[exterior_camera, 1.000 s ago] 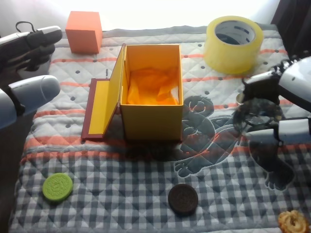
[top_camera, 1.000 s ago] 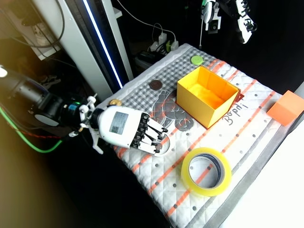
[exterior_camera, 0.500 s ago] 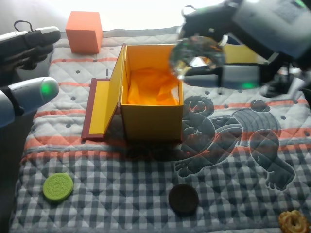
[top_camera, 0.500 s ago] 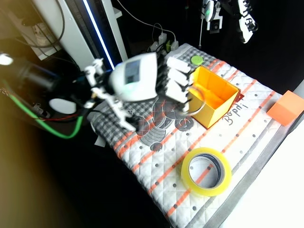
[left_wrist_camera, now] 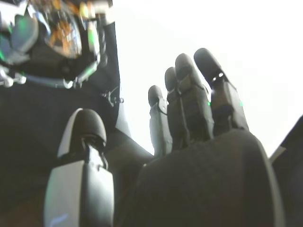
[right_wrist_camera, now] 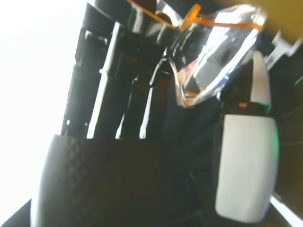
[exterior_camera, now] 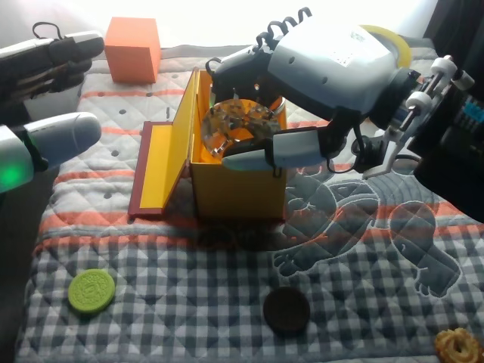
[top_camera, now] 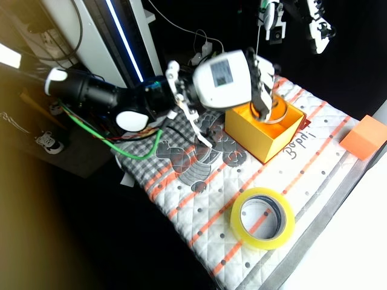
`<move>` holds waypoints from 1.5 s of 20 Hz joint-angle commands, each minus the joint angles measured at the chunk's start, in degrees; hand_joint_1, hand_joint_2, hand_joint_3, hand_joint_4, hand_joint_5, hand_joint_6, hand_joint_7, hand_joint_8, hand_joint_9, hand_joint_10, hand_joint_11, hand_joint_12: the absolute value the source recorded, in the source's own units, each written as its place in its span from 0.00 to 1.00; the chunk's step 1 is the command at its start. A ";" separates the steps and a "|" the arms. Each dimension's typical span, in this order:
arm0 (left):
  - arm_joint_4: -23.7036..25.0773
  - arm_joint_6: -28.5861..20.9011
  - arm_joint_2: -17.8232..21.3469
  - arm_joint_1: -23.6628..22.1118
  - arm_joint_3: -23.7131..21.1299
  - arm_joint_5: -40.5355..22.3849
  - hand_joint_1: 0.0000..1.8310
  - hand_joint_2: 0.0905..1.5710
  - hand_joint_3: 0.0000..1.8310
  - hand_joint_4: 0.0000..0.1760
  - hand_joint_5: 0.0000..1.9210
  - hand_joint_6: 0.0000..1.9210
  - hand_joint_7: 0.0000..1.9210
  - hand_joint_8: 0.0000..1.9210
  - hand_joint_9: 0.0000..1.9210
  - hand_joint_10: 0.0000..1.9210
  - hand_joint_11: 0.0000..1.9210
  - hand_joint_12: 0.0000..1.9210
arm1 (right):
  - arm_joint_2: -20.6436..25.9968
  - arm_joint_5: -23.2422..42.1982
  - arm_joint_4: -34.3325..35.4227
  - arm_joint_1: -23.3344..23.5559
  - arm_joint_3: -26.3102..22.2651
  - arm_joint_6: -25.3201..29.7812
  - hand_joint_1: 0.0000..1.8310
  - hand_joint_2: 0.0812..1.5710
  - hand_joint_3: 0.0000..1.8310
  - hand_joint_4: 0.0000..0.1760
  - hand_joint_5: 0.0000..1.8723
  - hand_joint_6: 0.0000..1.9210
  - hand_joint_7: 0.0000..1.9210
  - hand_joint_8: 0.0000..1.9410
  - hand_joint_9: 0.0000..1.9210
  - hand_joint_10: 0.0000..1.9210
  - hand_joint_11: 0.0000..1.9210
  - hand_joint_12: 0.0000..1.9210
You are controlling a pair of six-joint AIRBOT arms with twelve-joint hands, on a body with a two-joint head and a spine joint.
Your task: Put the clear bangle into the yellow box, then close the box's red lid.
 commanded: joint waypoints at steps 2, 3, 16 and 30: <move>-0.11 -0.42 -0.27 -0.54 0.37 -6.70 0.30 0.70 0.00 0.68 0.22 0.00 0.23 0.01 0.24 0.00 0.02 0.52 | 0.08 9.25 0.69 0.90 0.14 0.46 0.55 0.71 0.00 0.00 0.40 0.24 0.48 0.20 0.58 0.00 0.40 0.46; -0.19 -0.42 -0.30 -0.54 0.37 -6.70 0.30 0.70 0.00 0.68 0.22 0.00 0.23 0.01 0.24 0.01 0.02 0.52 | 0.08 9.25 0.53 0.90 0.11 0.46 0.50 0.71 0.00 0.00 0.40 0.08 0.47 0.06 0.51 0.00 0.32 0.50; 12.18 -7.70 4.02 -0.18 -2.75 -0.84 0.22 0.76 0.00 0.00 0.21 0.00 0.29 0.00 0.29 0.00 0.09 0.35 | 12.25 22.25 7.90 -5.98 -4.99 0.45 0.02 0.72 0.00 0.93 0.00 0.00 0.07 0.00 0.06 0.01 0.00 0.00; 28.86 -16.87 -2.46 -3.03 -0.18 19.77 0.06 0.90 0.01 0.00 0.15 0.00 0.17 0.00 0.18 0.00 0.10 0.23 | 17.25 36.46 13.28 -17.15 -10.16 0.37 0.09 0.72 0.01 0.70 0.11 0.00 0.17 0.00 0.08 0.00 0.00 0.00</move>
